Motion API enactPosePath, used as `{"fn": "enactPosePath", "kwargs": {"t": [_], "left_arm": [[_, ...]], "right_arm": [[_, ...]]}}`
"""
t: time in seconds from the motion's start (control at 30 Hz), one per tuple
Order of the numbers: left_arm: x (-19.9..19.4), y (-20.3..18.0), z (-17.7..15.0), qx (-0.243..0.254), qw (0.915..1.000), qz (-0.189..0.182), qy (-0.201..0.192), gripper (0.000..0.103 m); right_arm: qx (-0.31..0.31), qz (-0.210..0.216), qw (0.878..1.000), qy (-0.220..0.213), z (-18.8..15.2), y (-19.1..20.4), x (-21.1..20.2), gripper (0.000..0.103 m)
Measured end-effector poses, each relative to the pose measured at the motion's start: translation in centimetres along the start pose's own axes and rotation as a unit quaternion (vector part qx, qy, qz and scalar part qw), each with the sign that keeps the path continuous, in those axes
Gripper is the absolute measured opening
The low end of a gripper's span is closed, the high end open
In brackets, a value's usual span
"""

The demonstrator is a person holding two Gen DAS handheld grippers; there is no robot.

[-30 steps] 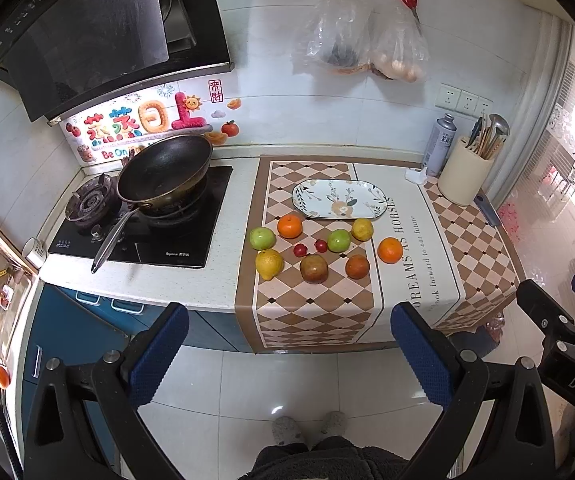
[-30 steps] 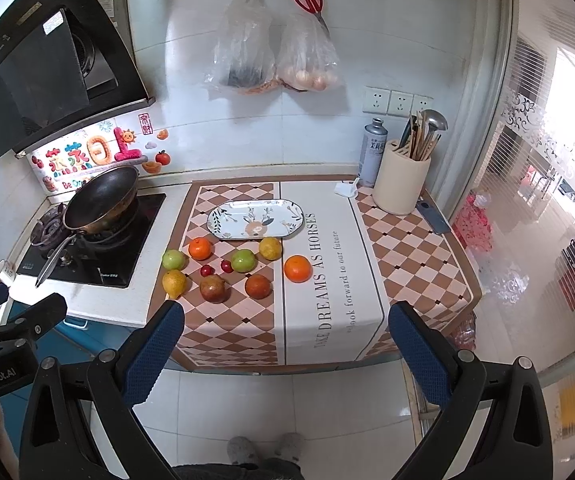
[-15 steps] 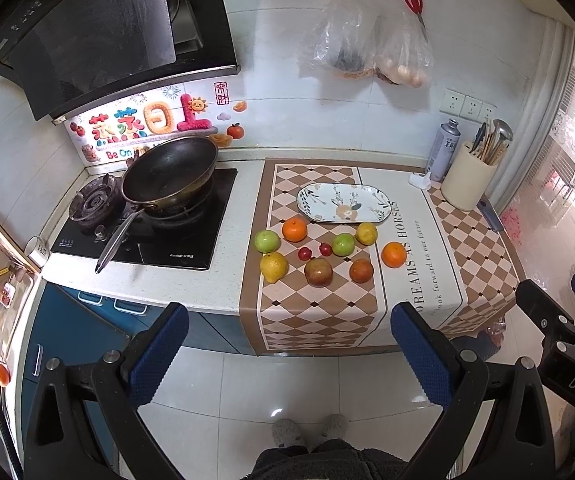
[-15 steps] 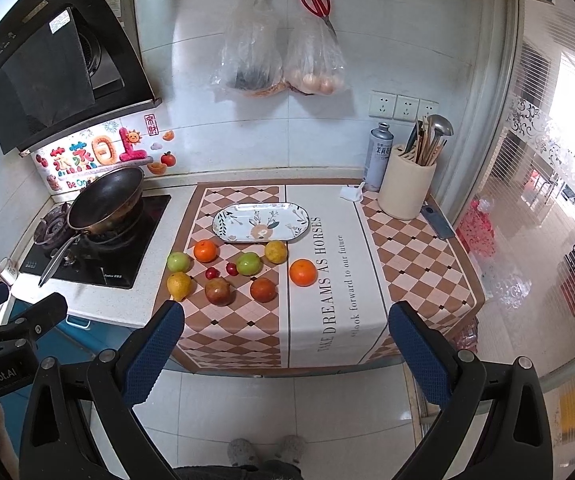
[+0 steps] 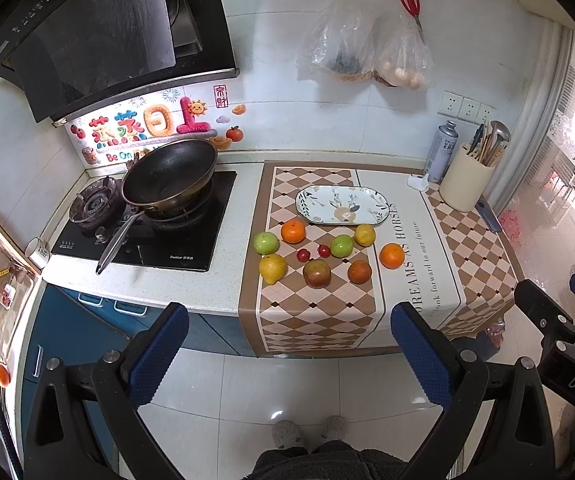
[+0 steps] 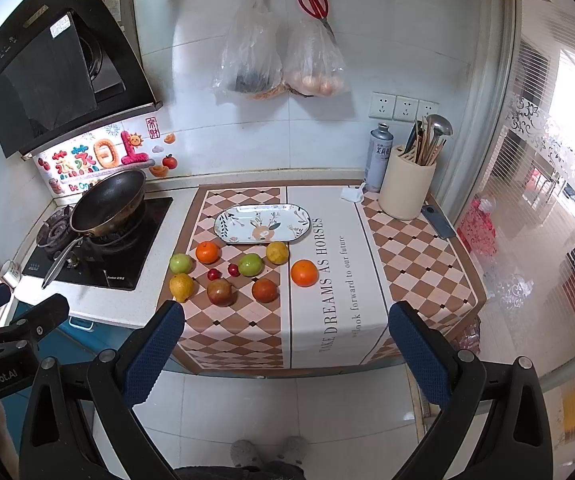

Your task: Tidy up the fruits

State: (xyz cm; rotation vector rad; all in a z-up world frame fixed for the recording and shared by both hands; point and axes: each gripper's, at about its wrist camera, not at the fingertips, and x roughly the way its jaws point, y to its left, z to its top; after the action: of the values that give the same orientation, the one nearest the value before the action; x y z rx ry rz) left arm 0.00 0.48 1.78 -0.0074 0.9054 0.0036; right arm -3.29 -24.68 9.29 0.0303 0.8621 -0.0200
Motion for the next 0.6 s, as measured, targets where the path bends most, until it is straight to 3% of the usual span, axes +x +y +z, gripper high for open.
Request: {"fn": "enactPosePath", "kwargs": {"t": [0.23,0.4,0.5,0.6], "left_arm": [[0.1,-0.4,-0.1,0.001,0.9998,0.009,-0.016,0.103],[1.7,0.8,0.1,0.005,0.9957,0.069,-0.062,0.103],[3.4,2.3,0.3,0.0,0.992,0.099,-0.079,0.103],[6.1,4.1,0.6,-0.007,0.9909,0.115,-0.069,0.103]], "right_arm": [[0.026,0.002,1.0,-0.011,-0.5,-0.6,-0.2,0.103],[0.045,0.008,0.998,-0.054,-0.8,-0.9,1.5,0.103],[0.054,0.007,0.998,-0.028,-1.5,-0.8,4.4,0.103],[0.076,0.03,0.997,0.017,-2.3,-1.1,8.5,0.103]]}}
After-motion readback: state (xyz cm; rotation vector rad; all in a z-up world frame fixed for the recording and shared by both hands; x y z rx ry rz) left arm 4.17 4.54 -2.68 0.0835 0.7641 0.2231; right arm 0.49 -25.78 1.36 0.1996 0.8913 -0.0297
